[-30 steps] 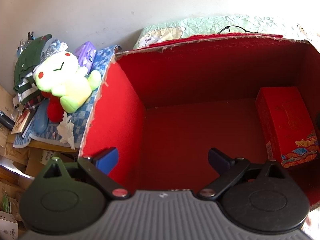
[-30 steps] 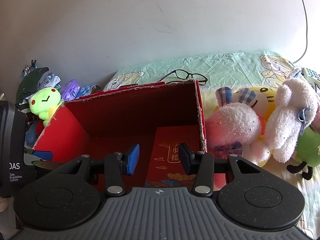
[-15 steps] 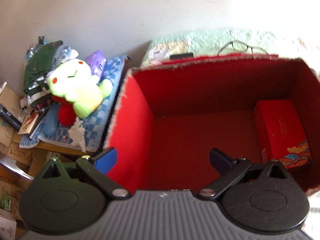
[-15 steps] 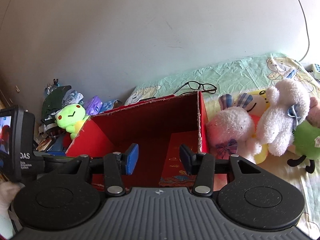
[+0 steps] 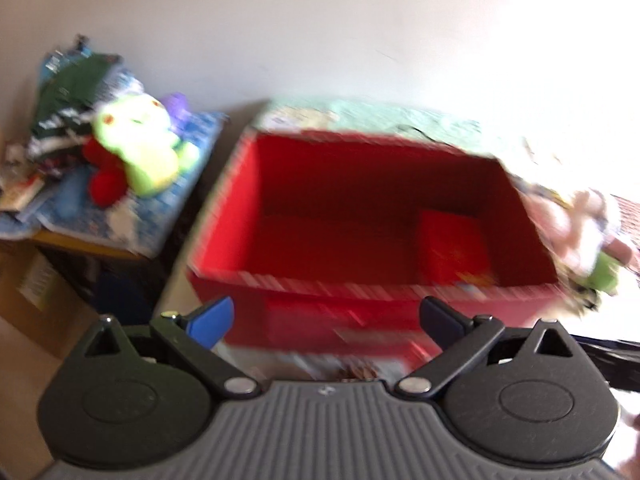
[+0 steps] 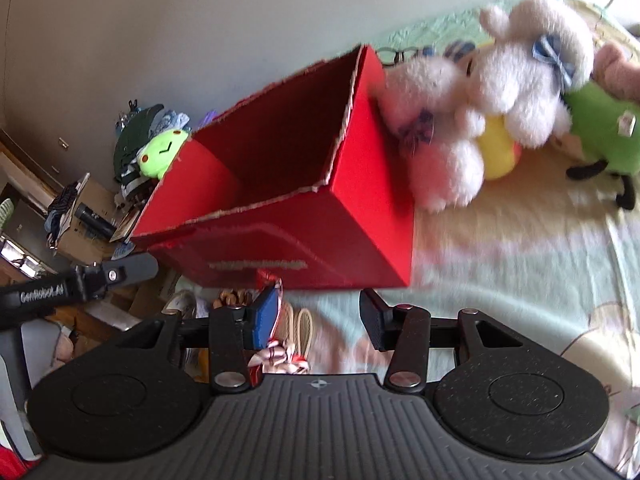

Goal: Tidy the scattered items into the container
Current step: 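Grasp the beige sandals tied with the red patterned scarf, right gripper, then lift the sandals and scarf and carry them into the red box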

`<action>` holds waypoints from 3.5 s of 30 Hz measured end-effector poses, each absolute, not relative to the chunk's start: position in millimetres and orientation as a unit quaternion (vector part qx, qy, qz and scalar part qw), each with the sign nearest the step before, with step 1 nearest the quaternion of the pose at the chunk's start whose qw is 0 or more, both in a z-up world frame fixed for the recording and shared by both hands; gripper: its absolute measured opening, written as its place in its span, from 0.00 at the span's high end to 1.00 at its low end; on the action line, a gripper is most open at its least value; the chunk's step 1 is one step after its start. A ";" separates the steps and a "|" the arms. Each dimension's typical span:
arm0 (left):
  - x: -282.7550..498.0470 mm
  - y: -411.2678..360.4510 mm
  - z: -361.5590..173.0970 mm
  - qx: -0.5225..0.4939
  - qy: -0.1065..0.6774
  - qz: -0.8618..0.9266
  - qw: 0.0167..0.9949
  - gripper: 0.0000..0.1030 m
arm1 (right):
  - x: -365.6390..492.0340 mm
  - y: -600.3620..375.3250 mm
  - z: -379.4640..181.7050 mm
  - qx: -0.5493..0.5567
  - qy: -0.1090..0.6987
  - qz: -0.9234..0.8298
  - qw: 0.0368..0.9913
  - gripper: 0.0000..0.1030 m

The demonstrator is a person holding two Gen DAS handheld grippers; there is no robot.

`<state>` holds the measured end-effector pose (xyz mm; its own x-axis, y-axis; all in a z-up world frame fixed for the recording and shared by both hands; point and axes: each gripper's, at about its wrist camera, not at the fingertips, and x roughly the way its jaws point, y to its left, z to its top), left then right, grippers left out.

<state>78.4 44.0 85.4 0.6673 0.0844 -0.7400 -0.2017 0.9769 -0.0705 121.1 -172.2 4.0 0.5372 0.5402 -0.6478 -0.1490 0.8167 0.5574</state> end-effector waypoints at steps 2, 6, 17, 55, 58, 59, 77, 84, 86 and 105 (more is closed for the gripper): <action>63.2 27.9 76.5 -0.066 0.408 0.045 0.909 0.03 | 121.3 -170.7 -5.2 0.235 0.461 0.217 0.828 0.53; 30.7 -3.3 62.7 -0.043 0.419 -0.011 0.907 0.03 | 122.5 -162.6 -14.6 0.239 0.483 0.238 0.808 0.53; 31.6 -34.5 10.9 -0.096 0.508 -0.065 0.854 0.16 | 143.0 -126.5 -28.4 0.223 0.526 0.271 0.775 0.54; 52.0 -48.9 -23.3 -0.112 0.533 -0.117 0.831 0.27 | 149.2 -125.1 -46.2 0.221 0.536 0.266 0.770 0.58; 49.5 -48.7 -25.7 -0.106 0.536 -0.106 0.831 0.26 | 153.9 -119.6 -51.6 0.218 0.541 0.271 0.766 0.57; 48.1 -46.6 -25.8 -0.103 0.535 -0.096 0.833 0.18 | 154.0 -119.4 -53.5 0.218 0.542 0.273 0.764 0.56; 64.6 -56.5 -24.1 -0.100 0.512 -0.130 0.843 0.27 | 131.4 -160.1 -40.7 0.208 0.531 0.255 0.781 0.62; 80.6 -101.2 -32.7 -0.062 0.516 -0.177 0.836 0.33 | 124.1 -197.0 -52.2 0.240 0.534 0.198 0.786 0.61; 79.0 -105.6 -33.0 -0.051 0.514 -0.183 0.837 0.26 | 122.9 -202.0 -55.4 0.256 0.533 0.194 0.783 0.59; 89.6 -143.5 -6.1 -0.012 0.488 -0.218 0.845 0.44 | 101.3 -247.8 -19.5 0.300 0.487 0.139 0.808 0.61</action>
